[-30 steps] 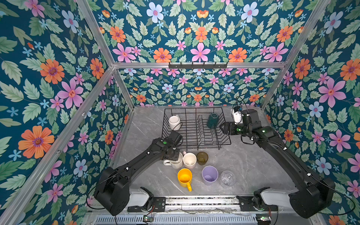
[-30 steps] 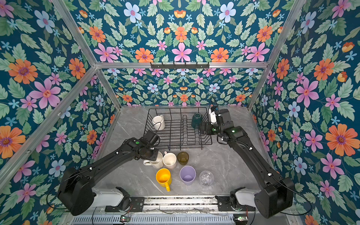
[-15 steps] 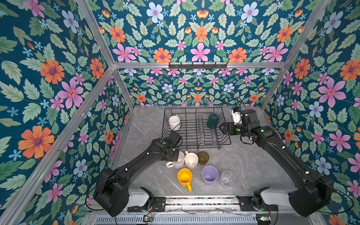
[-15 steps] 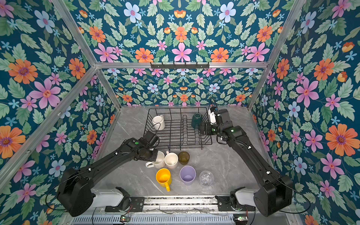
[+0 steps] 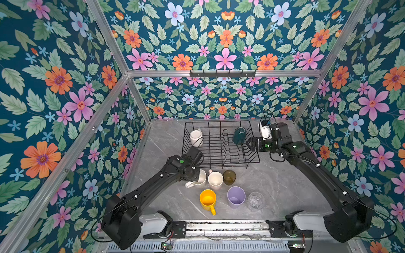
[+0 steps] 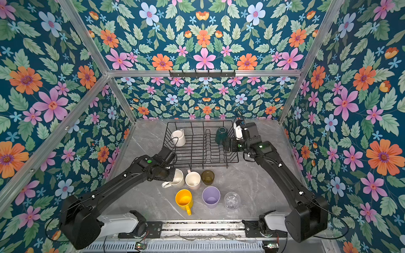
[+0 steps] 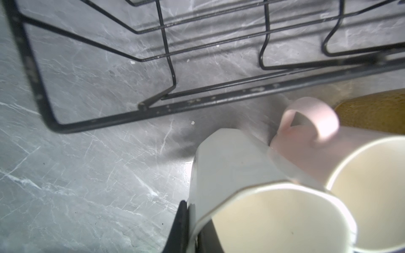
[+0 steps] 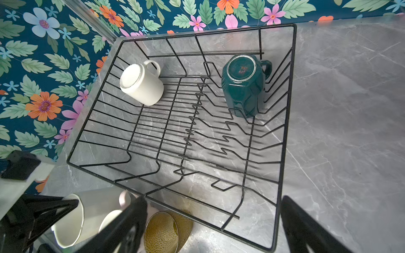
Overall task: Load cups into a dish rack
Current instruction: Pick up the cup from the center of the table.
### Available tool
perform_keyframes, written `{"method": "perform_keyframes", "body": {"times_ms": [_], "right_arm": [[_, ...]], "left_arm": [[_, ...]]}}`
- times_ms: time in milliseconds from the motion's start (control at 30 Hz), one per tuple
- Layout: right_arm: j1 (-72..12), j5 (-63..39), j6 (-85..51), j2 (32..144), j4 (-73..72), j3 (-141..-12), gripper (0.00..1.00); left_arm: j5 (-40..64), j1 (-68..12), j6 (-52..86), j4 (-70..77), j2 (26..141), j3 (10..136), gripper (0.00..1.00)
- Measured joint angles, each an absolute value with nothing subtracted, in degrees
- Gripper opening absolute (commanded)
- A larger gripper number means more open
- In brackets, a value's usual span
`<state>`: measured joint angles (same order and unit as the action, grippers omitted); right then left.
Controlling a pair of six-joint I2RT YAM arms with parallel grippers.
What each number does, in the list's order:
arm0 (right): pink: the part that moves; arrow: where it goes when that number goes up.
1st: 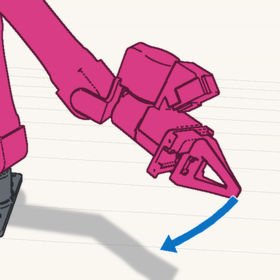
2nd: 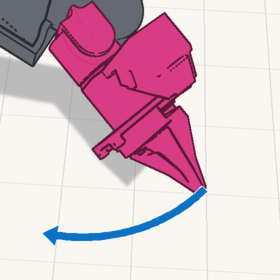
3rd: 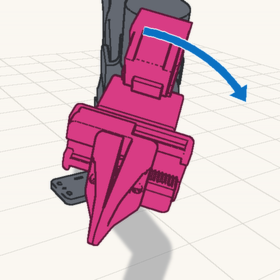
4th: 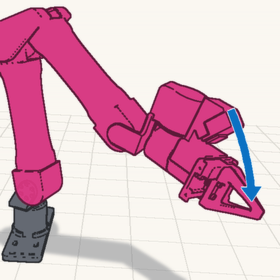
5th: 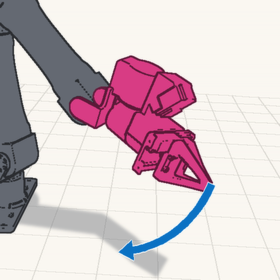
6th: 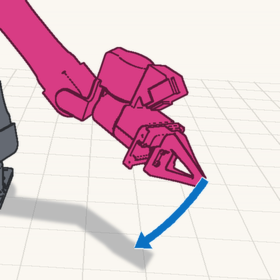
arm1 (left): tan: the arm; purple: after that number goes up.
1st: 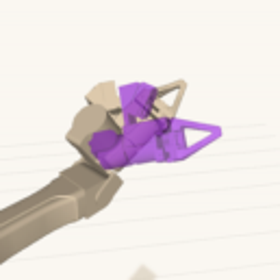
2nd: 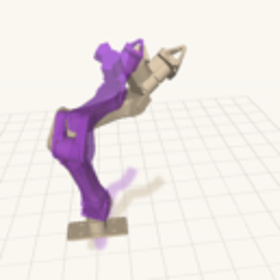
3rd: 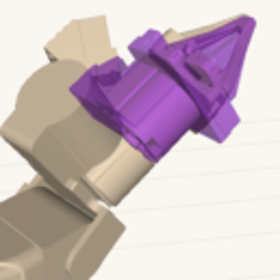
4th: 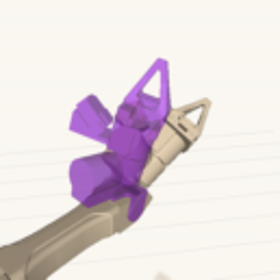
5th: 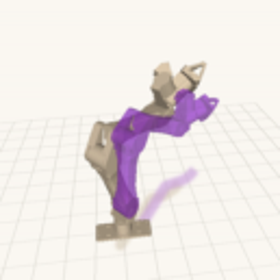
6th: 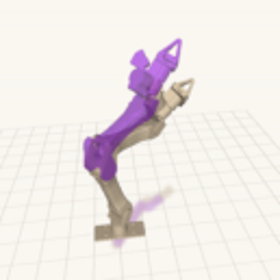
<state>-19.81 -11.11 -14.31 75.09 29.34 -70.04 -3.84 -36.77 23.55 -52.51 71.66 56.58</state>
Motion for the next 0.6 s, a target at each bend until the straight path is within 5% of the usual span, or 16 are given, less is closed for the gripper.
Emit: {"method": "perform_keyframes", "body": {"times_ms": [600], "right_arm": [[-19.8,-17.8,-15.0,75.2,26.0,-69.2,0.94]], "left_arm": [[-6.5,-36.7,20.5,-60.5,54.8,70.8,0.00]]}}
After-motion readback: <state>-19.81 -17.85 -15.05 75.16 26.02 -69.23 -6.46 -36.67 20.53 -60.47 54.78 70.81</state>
